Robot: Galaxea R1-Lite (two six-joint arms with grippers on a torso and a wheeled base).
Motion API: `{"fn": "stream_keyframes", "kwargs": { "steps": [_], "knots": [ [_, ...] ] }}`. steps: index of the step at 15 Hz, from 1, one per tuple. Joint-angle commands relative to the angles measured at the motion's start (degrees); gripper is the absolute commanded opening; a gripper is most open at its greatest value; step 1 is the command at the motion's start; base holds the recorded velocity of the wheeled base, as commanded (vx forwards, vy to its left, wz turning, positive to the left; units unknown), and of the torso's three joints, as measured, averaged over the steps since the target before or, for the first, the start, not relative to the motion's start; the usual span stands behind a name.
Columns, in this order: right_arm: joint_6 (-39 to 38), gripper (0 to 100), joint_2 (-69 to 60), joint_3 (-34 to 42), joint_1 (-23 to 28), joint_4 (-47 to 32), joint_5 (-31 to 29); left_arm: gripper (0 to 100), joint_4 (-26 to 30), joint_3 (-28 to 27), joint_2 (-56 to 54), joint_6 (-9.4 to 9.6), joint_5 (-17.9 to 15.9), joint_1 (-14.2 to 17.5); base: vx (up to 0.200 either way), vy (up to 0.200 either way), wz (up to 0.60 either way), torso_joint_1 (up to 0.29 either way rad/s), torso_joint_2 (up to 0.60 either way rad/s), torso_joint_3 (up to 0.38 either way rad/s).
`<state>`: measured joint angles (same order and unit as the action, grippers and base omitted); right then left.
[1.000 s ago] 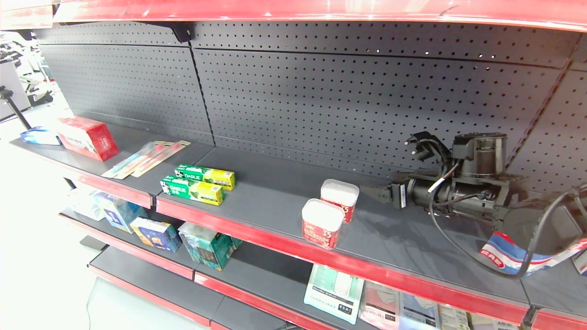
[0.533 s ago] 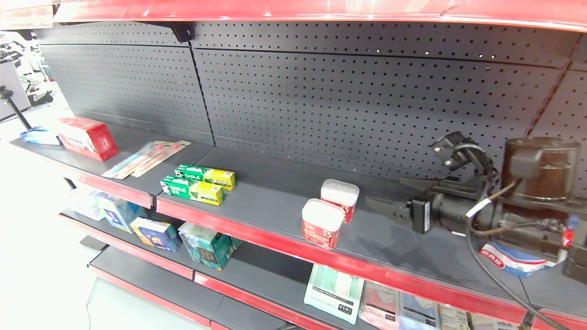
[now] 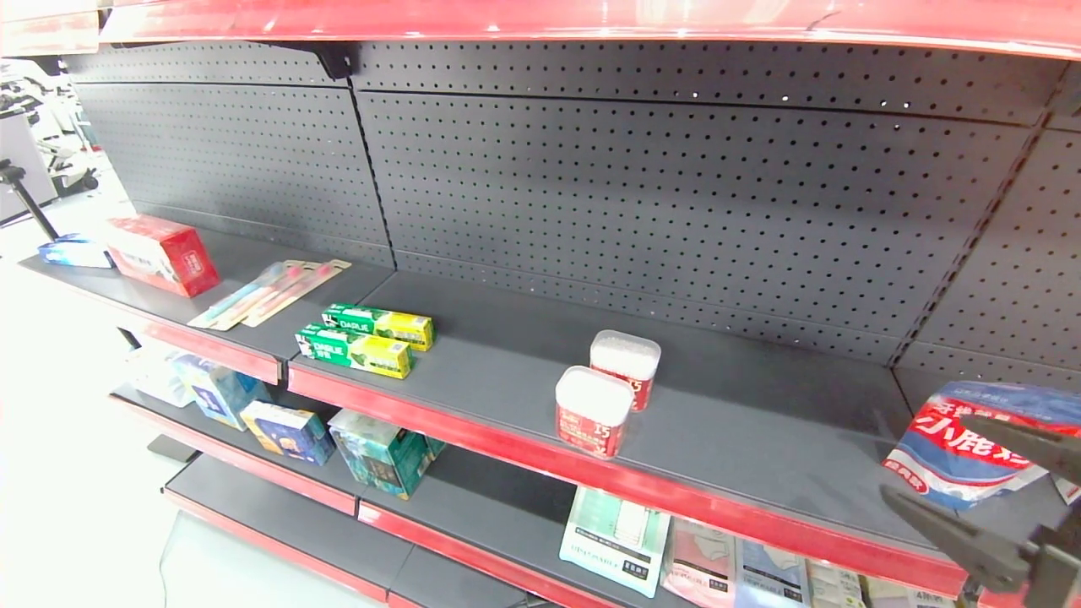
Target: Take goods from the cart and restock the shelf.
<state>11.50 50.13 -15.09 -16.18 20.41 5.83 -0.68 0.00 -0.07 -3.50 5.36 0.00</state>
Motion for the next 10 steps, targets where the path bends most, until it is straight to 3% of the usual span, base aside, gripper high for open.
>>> {"fn": "stream_keyframes", "kwargs": {
  "steps": [1, 3, 5, 7, 10],
  "knots": [
    [1.42, 100, -27.28, 4.55, 8.35, -16.01, -3.54, 100, -0.02, 0.00, 0.07, -0.02, 0.09, 0.00, 0.000, 0.000, 0.00, 0.000, 0.00, 0.000],
    [1.60, 100, -44.85, 4.98, 8.44, -30.78, -5.04, 100, -0.02, 0.00, 0.07, -0.02, 0.00, 0.00, 0.000, 0.000, 0.00, 0.000, 0.00, 0.000],
    [-0.60, 100, -44.50, 5.16, 8.44, -28.05, -10.05, 100, -0.02, 0.00, 0.07, -0.02, 0.00, 0.00, 0.000, 0.000, 0.00, 0.000, 0.00, 0.000],
    [-4.73, 100, -44.41, 9.03, 8.44, -27.17, -12.07, 100, -0.02, 0.00, 0.07, -0.02, 0.00, 0.00, 0.000, 0.000, 0.00, 0.000, 0.00, 0.000],
    [-4.73, 100, -42.66, 10.70, 10.55, -26.21, -15.14, 100, 0.07, 0.00, 0.07, -0.02, 0.00, 0.00, 0.000, 0.000, 0.00, 0.000, 0.00, 0.000]
  ]
}}
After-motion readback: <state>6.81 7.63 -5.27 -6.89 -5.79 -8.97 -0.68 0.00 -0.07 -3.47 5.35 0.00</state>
